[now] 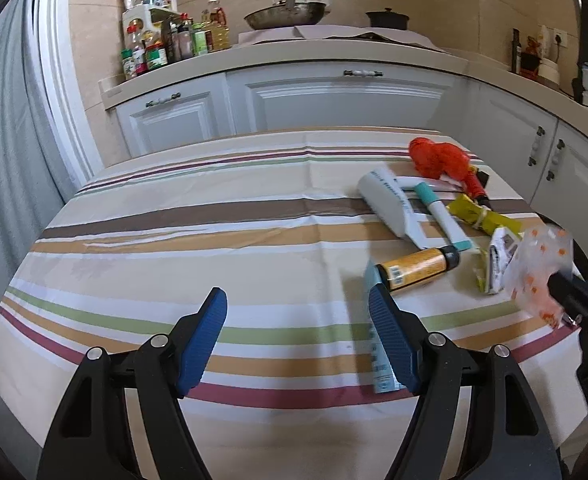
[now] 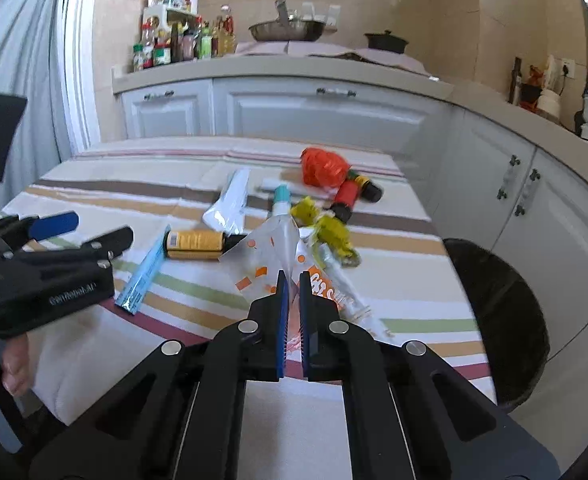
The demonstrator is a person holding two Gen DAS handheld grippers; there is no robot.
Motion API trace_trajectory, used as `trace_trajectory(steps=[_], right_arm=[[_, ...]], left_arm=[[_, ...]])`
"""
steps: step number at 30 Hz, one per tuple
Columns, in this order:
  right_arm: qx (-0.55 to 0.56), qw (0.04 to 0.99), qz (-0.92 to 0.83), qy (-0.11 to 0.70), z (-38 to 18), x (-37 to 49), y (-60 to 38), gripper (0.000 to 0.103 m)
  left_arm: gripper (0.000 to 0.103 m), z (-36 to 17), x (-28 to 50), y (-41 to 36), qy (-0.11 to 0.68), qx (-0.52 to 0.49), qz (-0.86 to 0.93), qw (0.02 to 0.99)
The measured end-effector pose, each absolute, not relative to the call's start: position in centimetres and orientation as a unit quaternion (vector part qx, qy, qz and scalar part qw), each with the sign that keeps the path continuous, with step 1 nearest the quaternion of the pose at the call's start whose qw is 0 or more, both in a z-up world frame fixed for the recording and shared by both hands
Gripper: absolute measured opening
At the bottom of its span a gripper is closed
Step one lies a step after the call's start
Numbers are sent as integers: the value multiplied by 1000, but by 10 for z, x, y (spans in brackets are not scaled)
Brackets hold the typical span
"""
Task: Collect trash
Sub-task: 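Grasp the dotted clear bag with the right gripper while the left grasps the blue tube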
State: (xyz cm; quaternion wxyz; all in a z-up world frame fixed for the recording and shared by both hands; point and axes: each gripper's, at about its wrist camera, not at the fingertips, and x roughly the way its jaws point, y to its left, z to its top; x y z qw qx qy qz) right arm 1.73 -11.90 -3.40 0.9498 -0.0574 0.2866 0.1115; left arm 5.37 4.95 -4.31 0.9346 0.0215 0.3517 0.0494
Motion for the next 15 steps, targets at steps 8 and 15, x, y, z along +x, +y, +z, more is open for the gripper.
trace_trajectory(steps=[8, 15], right_arm=[[-38, 959, 77, 272, -26, 12, -150, 5], [-18, 961, 55, 270, -26, 12, -173, 5]], left_arm=[[65, -52, 53, 29, 368, 32, 29, 929], [23, -67, 54, 14, 388, 48, 13, 920]])
